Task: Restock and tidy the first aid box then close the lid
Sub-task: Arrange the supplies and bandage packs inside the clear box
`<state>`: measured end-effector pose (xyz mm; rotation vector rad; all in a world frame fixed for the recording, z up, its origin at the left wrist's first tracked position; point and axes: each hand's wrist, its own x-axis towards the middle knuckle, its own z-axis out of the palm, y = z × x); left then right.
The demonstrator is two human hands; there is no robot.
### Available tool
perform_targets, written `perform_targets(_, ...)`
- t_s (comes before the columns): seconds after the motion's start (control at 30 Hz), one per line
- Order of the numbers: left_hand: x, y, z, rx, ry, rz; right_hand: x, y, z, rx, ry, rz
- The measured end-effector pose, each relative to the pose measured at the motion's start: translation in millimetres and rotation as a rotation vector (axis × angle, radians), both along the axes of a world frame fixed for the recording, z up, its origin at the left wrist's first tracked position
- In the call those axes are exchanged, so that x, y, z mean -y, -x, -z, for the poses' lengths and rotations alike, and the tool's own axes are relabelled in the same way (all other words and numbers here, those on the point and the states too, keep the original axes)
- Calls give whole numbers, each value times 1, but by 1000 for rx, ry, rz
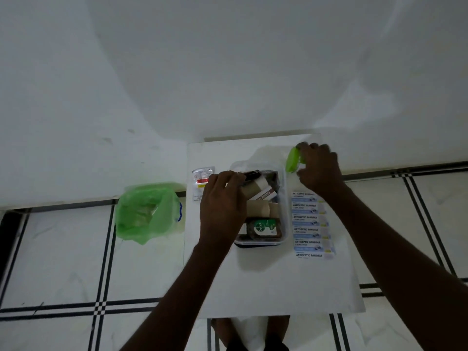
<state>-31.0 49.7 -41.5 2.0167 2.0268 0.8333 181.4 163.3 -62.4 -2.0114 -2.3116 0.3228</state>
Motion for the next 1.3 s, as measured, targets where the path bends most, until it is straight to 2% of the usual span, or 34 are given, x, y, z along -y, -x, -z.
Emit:
perform_targets(0.17,5,13,-1,134,-8,-155,8,12,-59,-210,-210,45)
perform_targets(0.3,8,31,11,252,36,-275,35,47,-70,-241,-108,-146)
perform_targets(0.4,8,49,21,203,112,-301,50,69,-50,-152,30,-269)
perform_targets(0.5,3,72,38,135,250,-352,54,84,-31,-160,119,-317)
perform_targets(0.67,-18,83,54,58,423,-276,53,82,-23,-230,146,-241)
perform_targets(0.77,-25,78,57,35,440,-310,56,79,-21,-250,141,-227)
perform_targets(0.93,-11,66,49,34,343,-424,60,79,-18,-293,103,-217)
perform_targets(1.2,29,51,61,-107,582,-307,64,84,-17,-270,76,-188)
perform_targets(1.3,27,52,43,-48,460,-369,65,83,-18,-248,44,-185)
